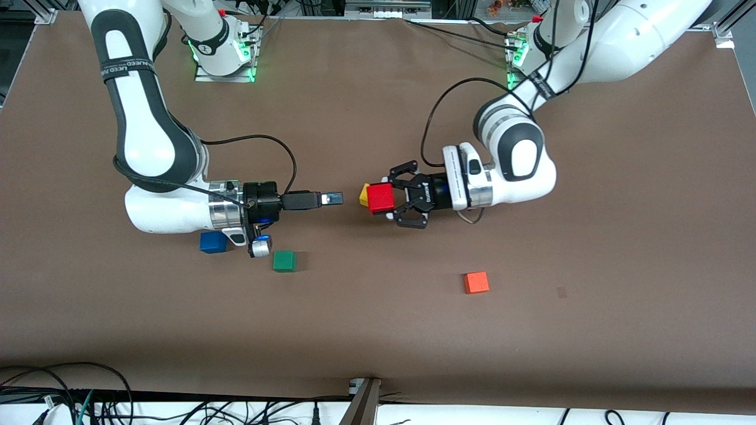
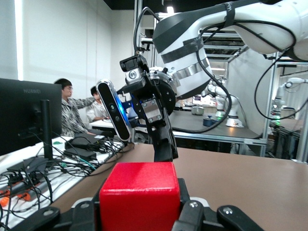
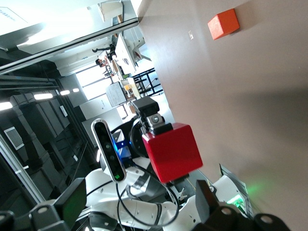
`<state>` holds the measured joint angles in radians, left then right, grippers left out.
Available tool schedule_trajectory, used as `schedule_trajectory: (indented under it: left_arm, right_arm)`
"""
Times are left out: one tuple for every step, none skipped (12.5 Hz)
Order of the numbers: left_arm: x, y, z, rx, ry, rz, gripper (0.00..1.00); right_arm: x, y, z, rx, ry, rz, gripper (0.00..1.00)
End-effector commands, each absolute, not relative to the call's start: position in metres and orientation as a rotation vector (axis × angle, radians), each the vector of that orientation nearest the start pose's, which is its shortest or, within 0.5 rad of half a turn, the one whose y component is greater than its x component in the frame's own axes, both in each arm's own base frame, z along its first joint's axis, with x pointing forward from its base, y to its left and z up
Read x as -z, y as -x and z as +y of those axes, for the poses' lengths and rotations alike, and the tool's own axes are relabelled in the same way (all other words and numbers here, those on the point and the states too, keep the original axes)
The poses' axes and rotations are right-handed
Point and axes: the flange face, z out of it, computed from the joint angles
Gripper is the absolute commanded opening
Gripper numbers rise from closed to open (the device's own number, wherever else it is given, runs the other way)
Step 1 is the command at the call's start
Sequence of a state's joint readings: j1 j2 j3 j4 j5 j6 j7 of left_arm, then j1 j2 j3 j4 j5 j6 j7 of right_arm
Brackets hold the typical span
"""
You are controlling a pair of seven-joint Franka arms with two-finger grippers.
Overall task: Pass red block to right arm, stack on blue
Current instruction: 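Close the right gripper on the red cube held by the left gripper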
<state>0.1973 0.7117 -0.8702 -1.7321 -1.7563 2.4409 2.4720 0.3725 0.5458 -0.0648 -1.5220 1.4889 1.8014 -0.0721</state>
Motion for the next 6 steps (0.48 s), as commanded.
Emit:
schedule_trajectory:
  left_arm:
    - [-0.327, -0.595, -0.381, -1.392, -1.369, -1.007, 0.0]
    - [-0.334, -0.597, -0.387, -1.405, -1.361, -0.985, 0.0]
    - [-0.335, -0.598, -0.389, -1.407, -1.364, -0.964, 0.0]
    - [-0.332, -0.591, -0.4, -1.389, -1.359, -0.956, 0.0]
    - [-0.332, -0.595, -0.4, -1.396, -1.363, -0.949, 0.0]
    - [-0.331, -0.593, -0.403, -1.393, -1.361, -0.954, 0.0]
  right_arm:
    - [-0.378, -0.643, 0.304, -0.348, 1.772, 0.195, 1.0]
    - [-0.371, -0.643, 0.304, -0.349, 1.777, 0.193, 1.0]
    - [-0.37, -0.644, 0.303, -0.329, 1.778, 0.169, 1.0]
    - [-0.357, -0.644, 0.301, -0.32, 1.782, 0.155, 1.0]
    - [-0.357, -0.644, 0.3, -0.314, 1.783, 0.151, 1.0]
    - [-0.357, -0.644, 0.301, -0.315, 1.783, 0.15, 1.0]
